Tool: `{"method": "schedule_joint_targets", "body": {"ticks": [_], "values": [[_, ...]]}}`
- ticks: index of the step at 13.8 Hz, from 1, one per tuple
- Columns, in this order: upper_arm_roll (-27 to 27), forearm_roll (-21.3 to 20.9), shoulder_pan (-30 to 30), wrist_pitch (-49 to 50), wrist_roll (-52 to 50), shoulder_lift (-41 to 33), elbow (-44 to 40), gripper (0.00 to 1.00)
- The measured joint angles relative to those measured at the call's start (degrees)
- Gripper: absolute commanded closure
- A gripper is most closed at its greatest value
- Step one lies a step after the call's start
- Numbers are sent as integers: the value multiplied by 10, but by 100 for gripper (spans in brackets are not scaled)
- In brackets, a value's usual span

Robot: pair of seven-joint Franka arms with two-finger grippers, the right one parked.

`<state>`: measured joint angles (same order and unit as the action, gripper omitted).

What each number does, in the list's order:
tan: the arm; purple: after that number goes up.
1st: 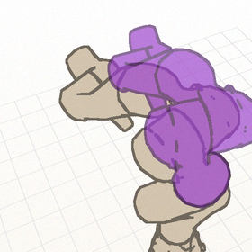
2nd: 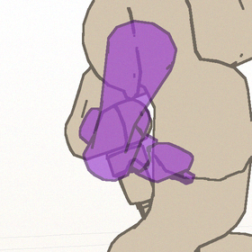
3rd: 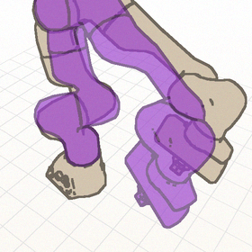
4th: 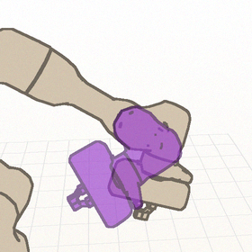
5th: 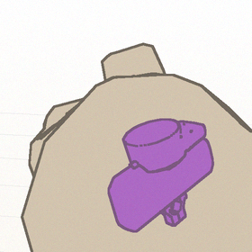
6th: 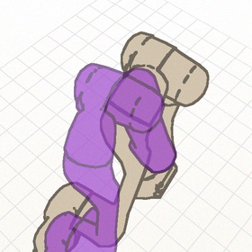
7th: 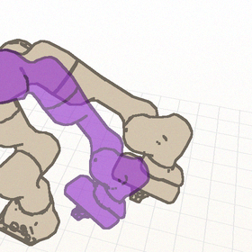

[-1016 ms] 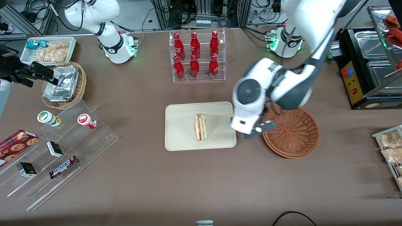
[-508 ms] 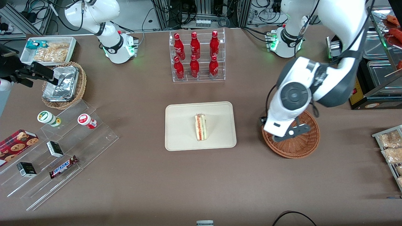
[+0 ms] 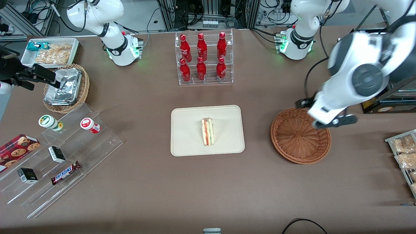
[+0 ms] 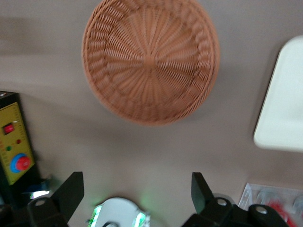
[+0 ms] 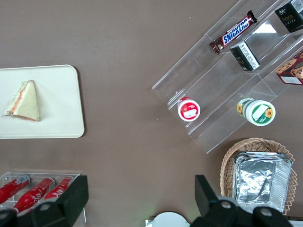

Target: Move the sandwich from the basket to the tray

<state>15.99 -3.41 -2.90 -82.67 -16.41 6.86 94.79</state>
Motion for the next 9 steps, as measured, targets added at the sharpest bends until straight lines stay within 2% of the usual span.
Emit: {"method": "schedule_joint_targets", "body": {"ticks": [4,9], "values": [[-80,8,-1,66,146,-59,-3,0],[-108,9,-1,62,168,-86,-20,0]]}}
